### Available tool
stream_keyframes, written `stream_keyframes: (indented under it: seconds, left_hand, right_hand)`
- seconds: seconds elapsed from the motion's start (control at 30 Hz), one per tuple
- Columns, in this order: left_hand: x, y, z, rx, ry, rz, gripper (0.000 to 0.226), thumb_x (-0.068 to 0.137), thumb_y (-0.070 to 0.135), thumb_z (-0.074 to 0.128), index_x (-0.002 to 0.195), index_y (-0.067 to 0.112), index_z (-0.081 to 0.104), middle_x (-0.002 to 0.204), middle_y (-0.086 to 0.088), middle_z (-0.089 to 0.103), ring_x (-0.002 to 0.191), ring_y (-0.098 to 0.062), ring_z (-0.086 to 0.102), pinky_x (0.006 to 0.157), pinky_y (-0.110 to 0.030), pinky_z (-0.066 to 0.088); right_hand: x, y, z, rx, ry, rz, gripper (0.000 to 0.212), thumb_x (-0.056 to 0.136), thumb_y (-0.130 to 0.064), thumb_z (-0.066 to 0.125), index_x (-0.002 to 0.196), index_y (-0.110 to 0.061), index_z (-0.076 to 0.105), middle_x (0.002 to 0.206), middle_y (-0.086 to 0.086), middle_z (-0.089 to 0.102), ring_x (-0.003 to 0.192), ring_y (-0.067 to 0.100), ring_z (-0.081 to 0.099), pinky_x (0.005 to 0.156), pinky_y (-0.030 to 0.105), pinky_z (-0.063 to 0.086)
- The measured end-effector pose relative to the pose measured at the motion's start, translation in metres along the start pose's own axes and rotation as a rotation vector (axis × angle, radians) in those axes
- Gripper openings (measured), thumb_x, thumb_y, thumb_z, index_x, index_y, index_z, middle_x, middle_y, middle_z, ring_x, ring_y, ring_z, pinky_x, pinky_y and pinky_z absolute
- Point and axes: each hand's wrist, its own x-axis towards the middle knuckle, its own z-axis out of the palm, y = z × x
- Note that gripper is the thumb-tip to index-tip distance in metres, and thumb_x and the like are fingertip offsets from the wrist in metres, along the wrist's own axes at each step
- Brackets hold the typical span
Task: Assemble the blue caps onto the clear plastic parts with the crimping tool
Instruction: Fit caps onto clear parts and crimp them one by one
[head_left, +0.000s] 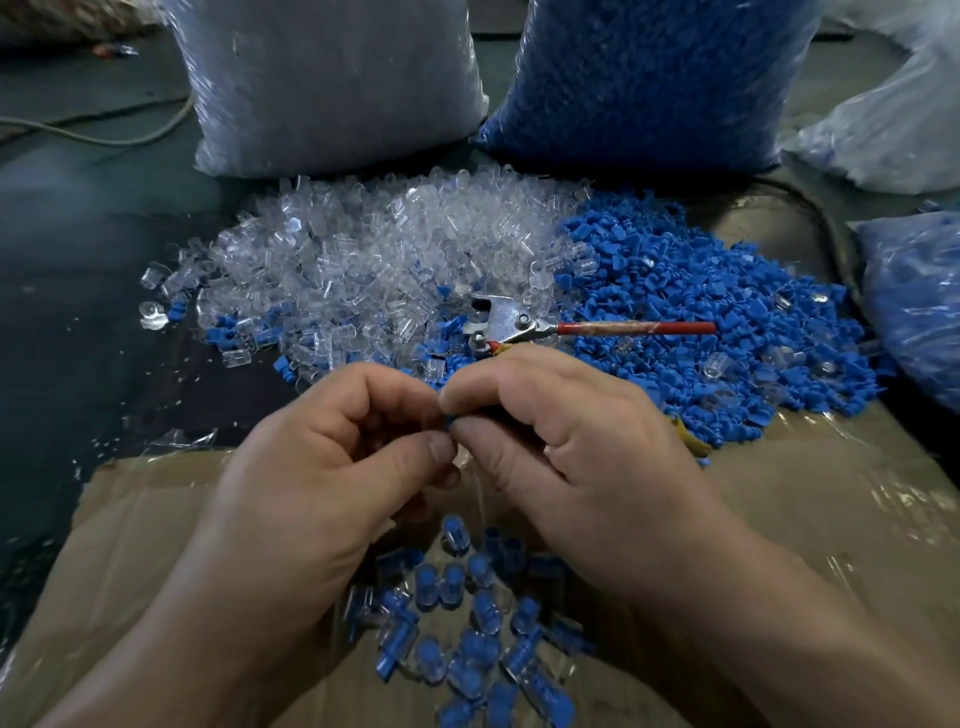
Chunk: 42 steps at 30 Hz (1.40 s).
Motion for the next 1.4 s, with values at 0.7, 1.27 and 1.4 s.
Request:
stream_keyframes:
  seconds: [0.7, 1.27, 1.4]
  left_hand:
    - [0.004, 0.005, 0.002, 0.021, 0.125, -0.057, 0.031, 0.081, -0.003, 0.071, 0.075, 0.027, 0.071, 0.058, -0.013, 0.065, 0.045, -0.018, 0.060, 0.043, -0.022, 0.050]
    - [0.008, 0.011, 0.004, -0.200, 0.246, -0.127, 0.013, 0.068, 0.013, 0.073, 0.078, 0.022, 0.071, 0.056, -0.011, 0.061, 0.040, -0.019, 0.052, 0.041, -0.033, 0.047]
    - [0.008, 0.017, 0.006, -0.190, 0.273, -0.114, 0.022, 0.057, 0.026, 0.072, 0.079, 0.022, 0.070, 0.056, -0.012, 0.060, 0.039, -0.020, 0.051, 0.046, -0.041, 0.049]
  right_hand:
    - [0.008, 0.031, -0.019, -0.705, -0.186, 0.343, 0.077, 0.089, -0.063, 0.044, 0.149, -0.036, 0.003, 0.160, -0.002, 0.010, 0.148, 0.021, 0.000, 0.116, 0.040, -0.003]
    - [0.010, 0.016, -0.029, -0.627, -0.009, 0.254, 0.053, 0.089, -0.059, 0.036, 0.127, -0.023, 0.048, 0.101, -0.010, 0.052, 0.089, 0.010, 0.044, 0.072, 0.022, 0.036]
    - [0.000, 0.003, -0.023, -0.585, -0.128, 0.141, 0.051, 0.084, -0.054, 0.042, 0.120, -0.022, 0.059, 0.095, -0.012, 0.061, 0.081, 0.009, 0.056, 0.064, 0.016, 0.038]
